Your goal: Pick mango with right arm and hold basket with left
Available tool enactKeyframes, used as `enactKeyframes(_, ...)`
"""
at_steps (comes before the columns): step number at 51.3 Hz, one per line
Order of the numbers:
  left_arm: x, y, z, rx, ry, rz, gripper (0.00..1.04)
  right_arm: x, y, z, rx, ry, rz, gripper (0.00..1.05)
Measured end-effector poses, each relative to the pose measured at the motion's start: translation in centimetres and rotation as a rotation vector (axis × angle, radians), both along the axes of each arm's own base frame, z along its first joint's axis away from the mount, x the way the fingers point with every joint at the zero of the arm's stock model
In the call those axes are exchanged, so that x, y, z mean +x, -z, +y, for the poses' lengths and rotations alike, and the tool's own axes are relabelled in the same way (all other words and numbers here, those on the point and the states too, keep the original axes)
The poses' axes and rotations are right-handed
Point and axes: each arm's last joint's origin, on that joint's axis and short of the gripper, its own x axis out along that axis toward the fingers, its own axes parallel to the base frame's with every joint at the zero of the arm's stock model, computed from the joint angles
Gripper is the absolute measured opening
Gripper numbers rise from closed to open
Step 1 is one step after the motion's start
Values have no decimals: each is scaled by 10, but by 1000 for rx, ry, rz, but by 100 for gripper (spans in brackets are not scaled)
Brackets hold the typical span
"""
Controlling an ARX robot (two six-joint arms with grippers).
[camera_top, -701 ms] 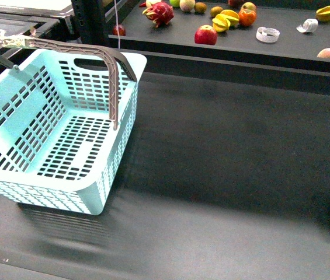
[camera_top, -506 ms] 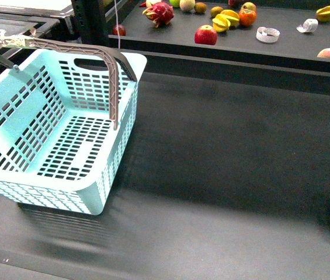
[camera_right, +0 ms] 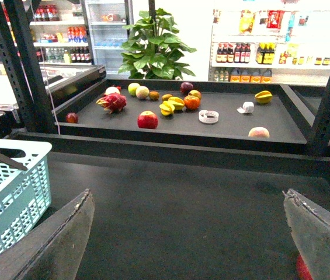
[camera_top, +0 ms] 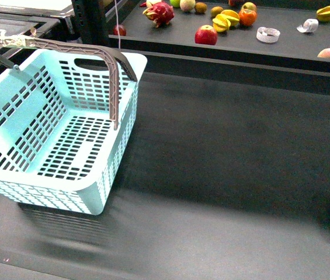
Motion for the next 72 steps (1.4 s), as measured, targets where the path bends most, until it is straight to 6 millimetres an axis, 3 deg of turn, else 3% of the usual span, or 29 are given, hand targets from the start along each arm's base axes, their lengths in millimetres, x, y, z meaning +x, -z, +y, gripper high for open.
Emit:
enactKeyframes(3, 1, 0, 0, -10, -41, -12, 99, 0, 0, 0, 0, 0, 0, 97)
enactKeyframes(8, 7, -13, -6, -128, -298, -168, 99, 0, 0, 0, 0, 0, 0, 97)
enactKeyframes(13, 21, -14, -10, -236, -417, -147, 99, 0, 0, 0, 0, 0, 0, 97)
enactKeyframes(21, 51, 6, -12, -329, -404, 34, 99, 0, 0, 0, 0, 0, 0, 97)
enactKeyframes(30, 104, 5, -18, -498, -355, 107, 99, 0, 0, 0, 0, 0, 0, 97)
enactKeyframes(51, 225, 38, -30, -802, -331, 283, 99, 0, 0, 0, 0, 0, 0, 97)
enactKeyframes(60, 263, 43, -38, -832, -309, 302, 99, 0, 0, 0, 0, 0, 0, 97)
enactKeyframes(72, 300, 51, -42, -862, -306, 321, 99, 0, 0, 0, 0, 0, 0, 97)
